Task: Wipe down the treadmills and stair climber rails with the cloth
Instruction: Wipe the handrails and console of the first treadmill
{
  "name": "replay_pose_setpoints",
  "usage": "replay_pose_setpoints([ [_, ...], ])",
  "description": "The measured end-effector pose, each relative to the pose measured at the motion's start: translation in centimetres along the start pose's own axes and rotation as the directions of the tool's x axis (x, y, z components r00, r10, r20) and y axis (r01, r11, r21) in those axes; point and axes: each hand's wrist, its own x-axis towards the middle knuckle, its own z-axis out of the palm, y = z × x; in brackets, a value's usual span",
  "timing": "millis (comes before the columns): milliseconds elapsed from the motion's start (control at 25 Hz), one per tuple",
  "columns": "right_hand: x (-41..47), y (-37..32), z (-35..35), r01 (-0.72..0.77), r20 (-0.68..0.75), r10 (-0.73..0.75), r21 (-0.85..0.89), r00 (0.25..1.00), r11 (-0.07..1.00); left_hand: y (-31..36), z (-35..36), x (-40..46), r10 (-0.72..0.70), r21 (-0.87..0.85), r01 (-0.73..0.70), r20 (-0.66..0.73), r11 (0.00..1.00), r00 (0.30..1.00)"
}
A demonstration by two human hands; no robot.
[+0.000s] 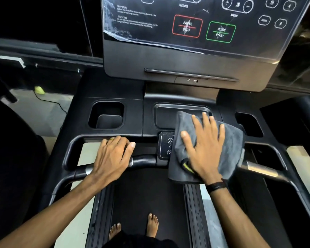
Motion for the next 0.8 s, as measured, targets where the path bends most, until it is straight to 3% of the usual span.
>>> replay_pose_setpoints([
  [320,0.4,5.2,-1.1,-0.303,-0.057,0.321,0.208,0.945,0.930,1.5,0.8,0.4,0.006,0.086,-0.023,0.195,0.996,0.981],
  [480,0.3,3.6,-0.8,-0.356,-0.063,0.370,0.165,0.927,0.920,1.7,0.8,0.2,-0.010,0.107,-0.011,0.195,0.994,0.981],
  [640,0.3,-0.6,0.2,-0.238,-0.074,0.236,-0.020,0.969,0.971,1.5,1.5,0.4,-0.062,0.143,0.026,0.256,0.989,0.965],
  [800,0.3,-6.2,1.1,-0.056,-0.048,0.055,-0.022,0.997,0.998,1.6,1.5,0.5,-0.058,0.131,0.025,0.262,0.991,0.963],
])
